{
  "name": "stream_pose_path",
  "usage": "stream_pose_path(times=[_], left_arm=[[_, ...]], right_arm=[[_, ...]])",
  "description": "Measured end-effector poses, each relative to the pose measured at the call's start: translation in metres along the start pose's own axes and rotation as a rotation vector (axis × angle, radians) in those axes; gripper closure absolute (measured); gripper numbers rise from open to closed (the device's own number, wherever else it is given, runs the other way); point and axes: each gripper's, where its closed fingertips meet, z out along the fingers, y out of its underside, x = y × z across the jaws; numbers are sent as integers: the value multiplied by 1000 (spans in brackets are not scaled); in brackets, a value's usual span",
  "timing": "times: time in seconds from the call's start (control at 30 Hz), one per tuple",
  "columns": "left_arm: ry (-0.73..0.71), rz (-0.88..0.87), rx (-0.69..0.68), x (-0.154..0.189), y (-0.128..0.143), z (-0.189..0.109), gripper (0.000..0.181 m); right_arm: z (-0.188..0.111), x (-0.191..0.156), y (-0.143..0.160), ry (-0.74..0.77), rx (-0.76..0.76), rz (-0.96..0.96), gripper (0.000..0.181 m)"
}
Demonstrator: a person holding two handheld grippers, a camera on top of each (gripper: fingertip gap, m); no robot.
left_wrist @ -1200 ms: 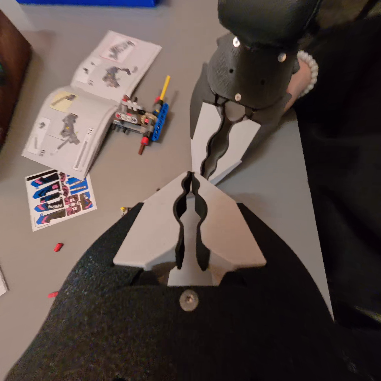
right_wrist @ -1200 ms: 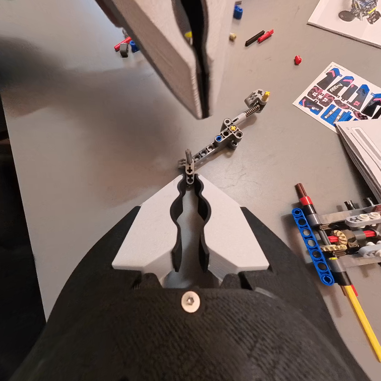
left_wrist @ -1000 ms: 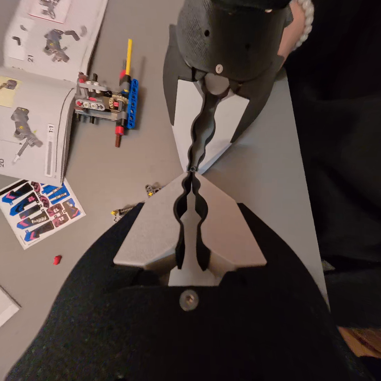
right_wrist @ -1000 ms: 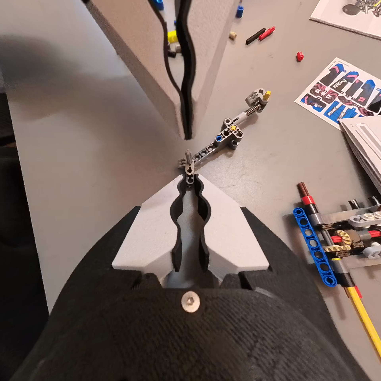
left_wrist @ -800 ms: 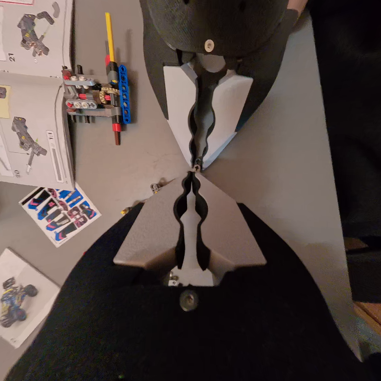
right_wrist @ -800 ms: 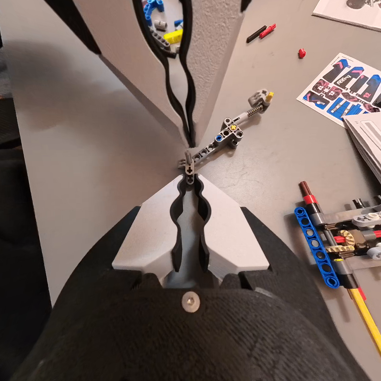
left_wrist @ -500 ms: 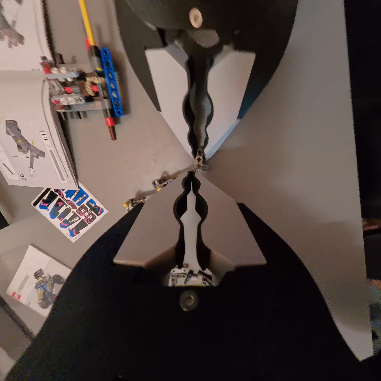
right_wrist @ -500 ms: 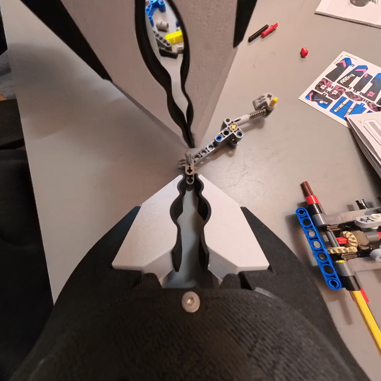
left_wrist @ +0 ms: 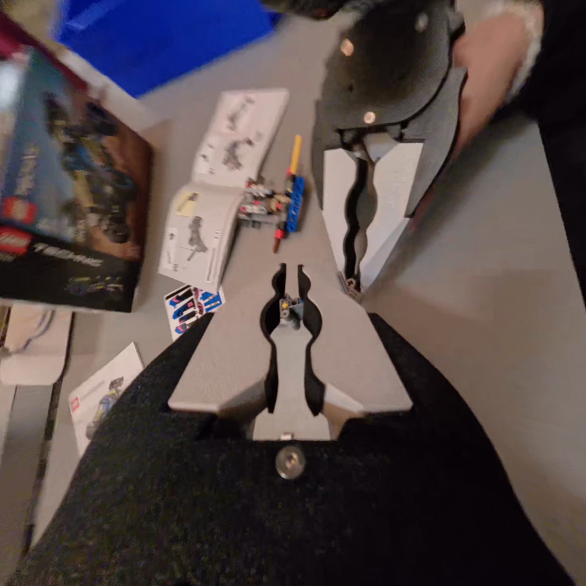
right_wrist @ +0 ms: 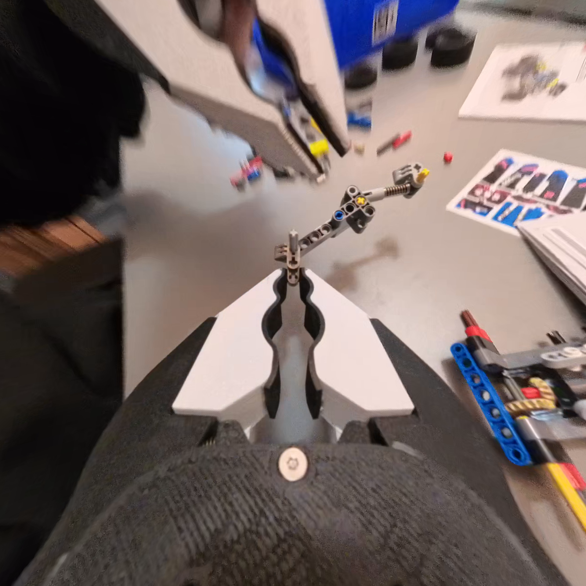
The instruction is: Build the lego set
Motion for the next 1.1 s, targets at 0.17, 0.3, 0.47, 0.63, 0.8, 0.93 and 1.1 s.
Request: stream_pose_path(times=[0.17,0.3,0.47,0.63,0.8,0.93,1.1], left_arm=[[-261,-171,395,-17,-17,-42,171],[-292,-174,489,-4,-21,-45,170],[-273,-91,507,11,-39,-37,170],[-244,-27,530,16,-64,-32,171],[-198,-27,600,21,-87,-34,171],[-169,-79,641,20,-98,-32,171],[-185,-76,609,17,-97,-23,171]], right_arm=[[-40,-4,-53,-193,428,143,175],[-76,-24,-85,-377,744,80,176],[-103,-45,-99,-481,947,-32,176],[-120,-48,-102,-622,1066,60,176],[-126,-49,-100,-716,1084,113,176],[-134,-40,-101,-831,1154,245,176],[-132,-31,-101,-873,1165,340,177]])
